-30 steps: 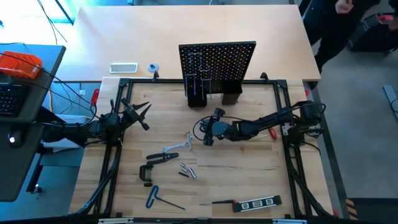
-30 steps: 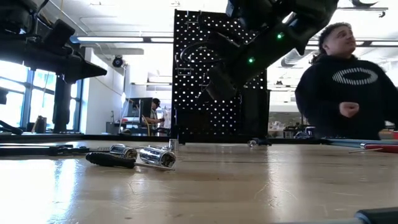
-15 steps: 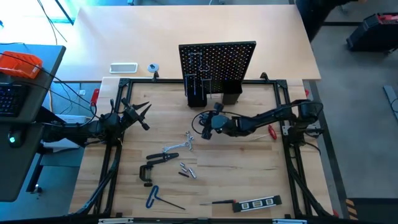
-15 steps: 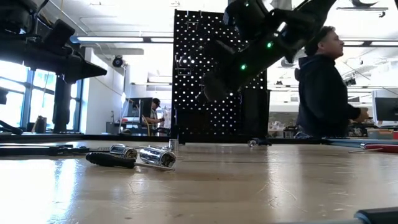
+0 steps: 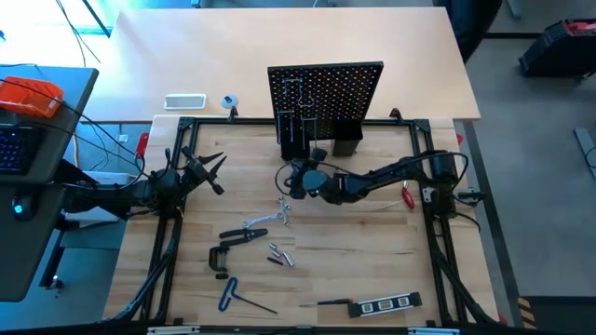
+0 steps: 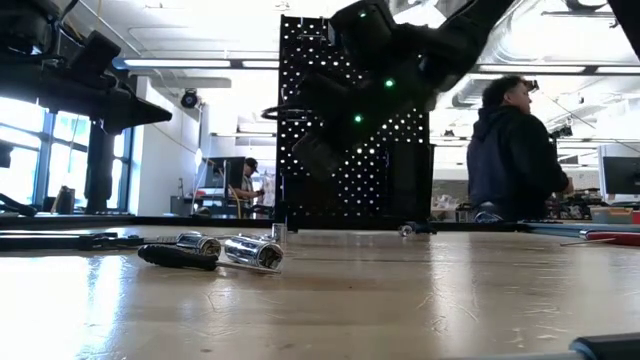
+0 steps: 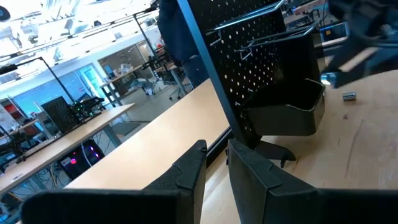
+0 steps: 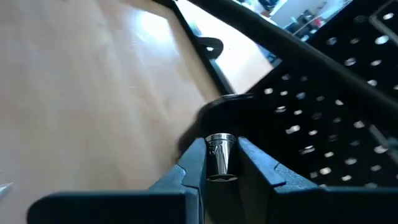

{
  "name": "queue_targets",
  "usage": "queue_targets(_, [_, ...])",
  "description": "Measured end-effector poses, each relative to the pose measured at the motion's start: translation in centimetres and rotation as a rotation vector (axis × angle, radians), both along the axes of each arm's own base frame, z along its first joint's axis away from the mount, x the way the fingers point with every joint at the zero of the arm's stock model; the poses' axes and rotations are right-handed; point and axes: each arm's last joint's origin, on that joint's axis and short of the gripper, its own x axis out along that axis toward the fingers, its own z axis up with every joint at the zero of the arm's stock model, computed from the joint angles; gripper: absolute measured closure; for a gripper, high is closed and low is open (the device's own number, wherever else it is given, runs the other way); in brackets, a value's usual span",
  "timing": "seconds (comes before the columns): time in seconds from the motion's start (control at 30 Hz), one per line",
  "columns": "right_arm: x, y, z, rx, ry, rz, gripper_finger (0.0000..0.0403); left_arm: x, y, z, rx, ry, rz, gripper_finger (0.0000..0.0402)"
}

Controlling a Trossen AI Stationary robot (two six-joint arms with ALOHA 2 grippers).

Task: Hang tools onto peg board
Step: Put the socket into the left bin on the pegboard

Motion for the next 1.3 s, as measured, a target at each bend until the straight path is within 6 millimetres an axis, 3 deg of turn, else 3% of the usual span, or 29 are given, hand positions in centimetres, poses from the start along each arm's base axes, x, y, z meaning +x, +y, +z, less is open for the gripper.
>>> queue_targets(0.43, [1.2,-3.9,0.6,0.037,-0.025,-0.078,0.0352,0.0,0.0,0.0,0.000,0.001,0.000,0.0342])
queue_targets(0.67, [0.9,-4.6,0.2,0.079,-0.031,-0.140,0.0259,0.0,0.0,0.0,0.000,0.001,0.000,0.0342])
queue_targets(0.77, [0.8,-4.5,0.1,0.090,-0.037,-0.145,0.0237,0.0,0.0,0.0,0.000,0.000,0.000,0.0342])
queue_targets(0.97, [1.0,-3.7,0.2,0.085,-0.042,-0.122,0.0235,0.0,0.0,0.0,0.000,0.000,0.000,0.0342])
queue_targets(1.3, [1.5,0.6,0.2,0.080,-0.035,-0.027,0.0237,0.0,0.0,0.0,0.000,0.000,0.000,0.0342])
